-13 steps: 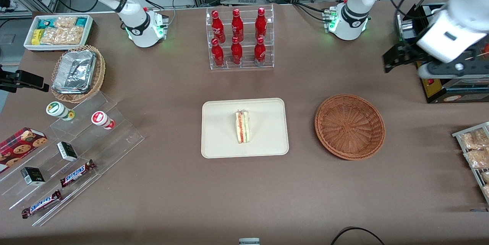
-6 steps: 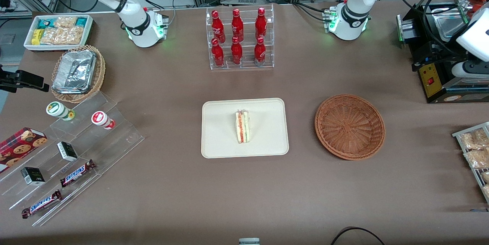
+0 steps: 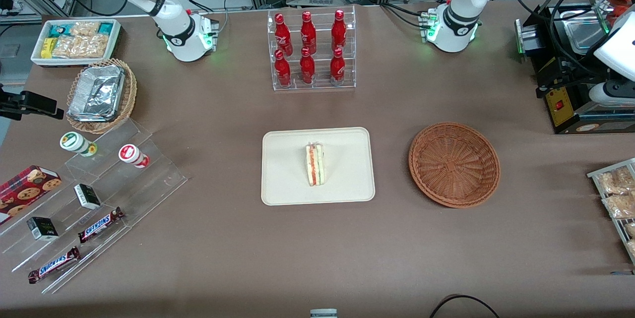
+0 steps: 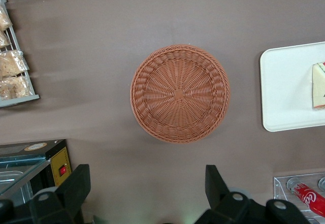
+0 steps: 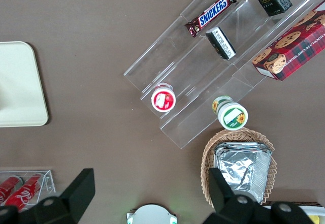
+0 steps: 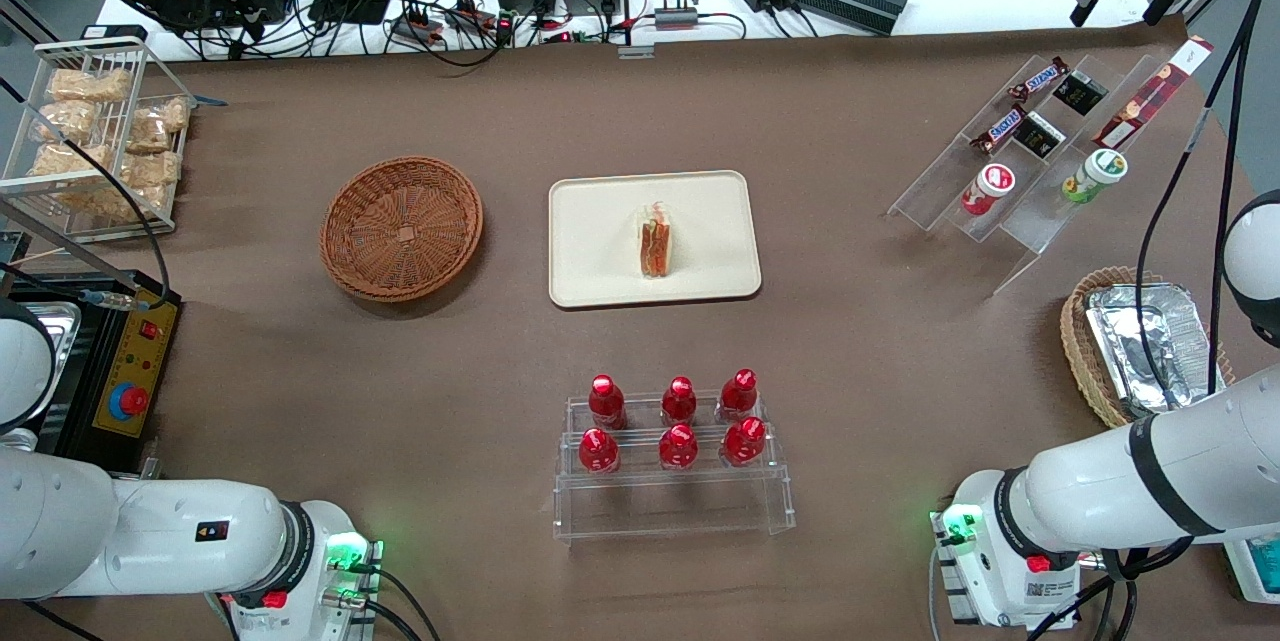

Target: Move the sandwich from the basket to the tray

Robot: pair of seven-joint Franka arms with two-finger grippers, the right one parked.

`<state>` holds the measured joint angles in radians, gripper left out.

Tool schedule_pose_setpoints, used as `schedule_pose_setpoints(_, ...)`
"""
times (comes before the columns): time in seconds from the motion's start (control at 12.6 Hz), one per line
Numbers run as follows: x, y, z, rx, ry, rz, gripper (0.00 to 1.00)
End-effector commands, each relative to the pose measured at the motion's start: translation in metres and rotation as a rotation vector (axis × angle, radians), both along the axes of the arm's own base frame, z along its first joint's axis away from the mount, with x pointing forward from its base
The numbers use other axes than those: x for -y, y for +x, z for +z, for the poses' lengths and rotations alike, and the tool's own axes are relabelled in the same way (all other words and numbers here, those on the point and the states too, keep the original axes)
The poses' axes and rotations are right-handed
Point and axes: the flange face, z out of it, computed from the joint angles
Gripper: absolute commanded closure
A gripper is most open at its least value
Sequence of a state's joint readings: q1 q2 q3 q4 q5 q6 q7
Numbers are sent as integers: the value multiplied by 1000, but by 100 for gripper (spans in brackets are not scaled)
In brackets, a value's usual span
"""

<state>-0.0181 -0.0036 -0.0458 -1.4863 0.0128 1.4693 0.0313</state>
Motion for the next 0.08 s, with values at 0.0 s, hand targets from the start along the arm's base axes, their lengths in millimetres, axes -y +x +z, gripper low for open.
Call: schedule_pose_setpoints(0.0,-13,2,7,15,12,7,0)
